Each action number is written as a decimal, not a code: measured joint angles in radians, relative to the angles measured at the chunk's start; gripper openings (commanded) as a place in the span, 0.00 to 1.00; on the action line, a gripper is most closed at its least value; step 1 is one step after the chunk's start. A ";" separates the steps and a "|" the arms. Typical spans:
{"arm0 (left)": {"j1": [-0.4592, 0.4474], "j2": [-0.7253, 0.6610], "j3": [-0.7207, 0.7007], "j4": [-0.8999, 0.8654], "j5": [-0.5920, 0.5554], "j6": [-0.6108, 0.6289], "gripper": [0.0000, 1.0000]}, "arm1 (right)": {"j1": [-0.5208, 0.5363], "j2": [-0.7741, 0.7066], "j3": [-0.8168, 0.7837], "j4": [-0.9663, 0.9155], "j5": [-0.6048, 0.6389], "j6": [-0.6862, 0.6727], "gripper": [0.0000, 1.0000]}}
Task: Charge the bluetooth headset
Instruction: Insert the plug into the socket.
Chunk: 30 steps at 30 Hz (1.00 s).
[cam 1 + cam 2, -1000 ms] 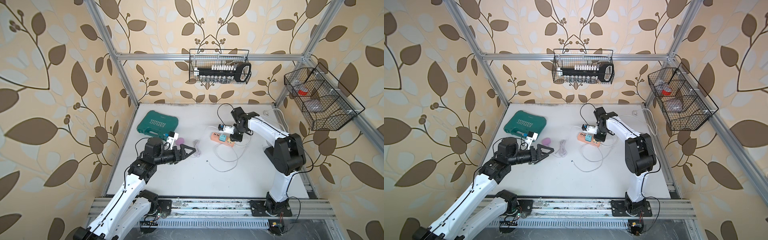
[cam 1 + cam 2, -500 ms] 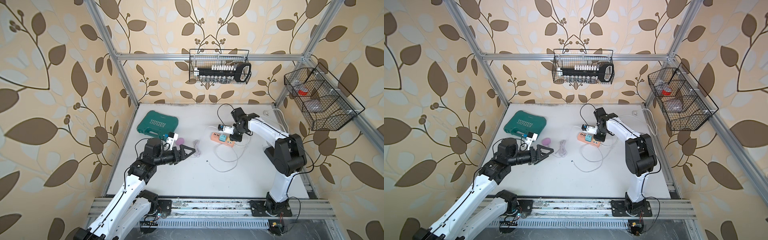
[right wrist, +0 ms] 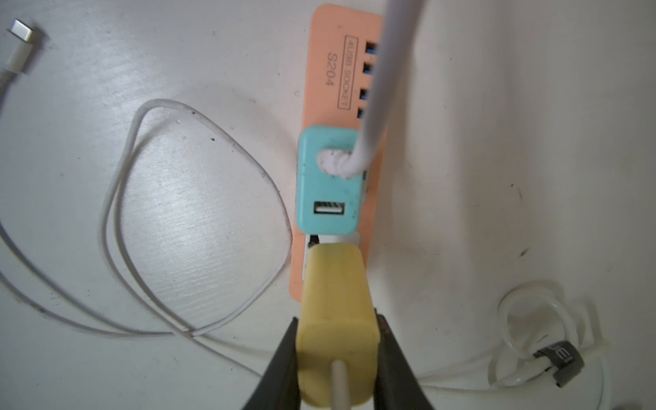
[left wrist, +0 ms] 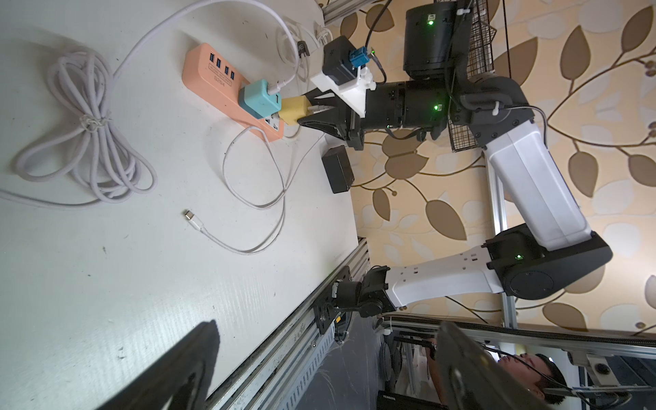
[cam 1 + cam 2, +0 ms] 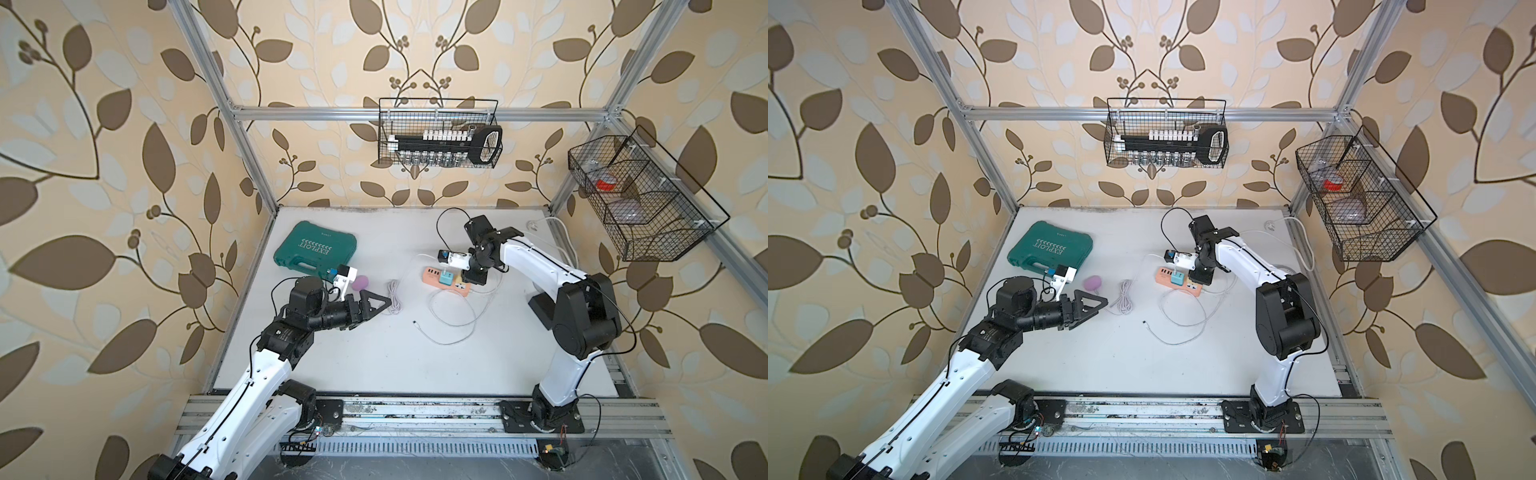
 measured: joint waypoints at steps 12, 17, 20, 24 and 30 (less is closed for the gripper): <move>0.000 0.000 0.000 0.007 0.002 -0.001 0.97 | 0.000 -0.019 -0.012 -0.023 -0.017 -0.006 0.21; 0.000 0.000 0.000 0.007 0.003 -0.001 0.97 | 0.001 -0.019 -0.033 -0.023 -0.028 -0.006 0.21; 0.000 0.000 0.000 0.007 0.003 -0.001 0.97 | 0.003 -0.019 -0.040 -0.024 -0.028 -0.006 0.21; 0.000 0.000 0.000 0.007 0.003 -0.001 0.97 | 0.005 -0.010 -0.040 -0.022 -0.029 -0.006 0.21; 0.006 0.000 0.000 0.006 0.003 0.000 0.97 | 0.005 0.008 -0.039 -0.011 -0.031 -0.006 0.20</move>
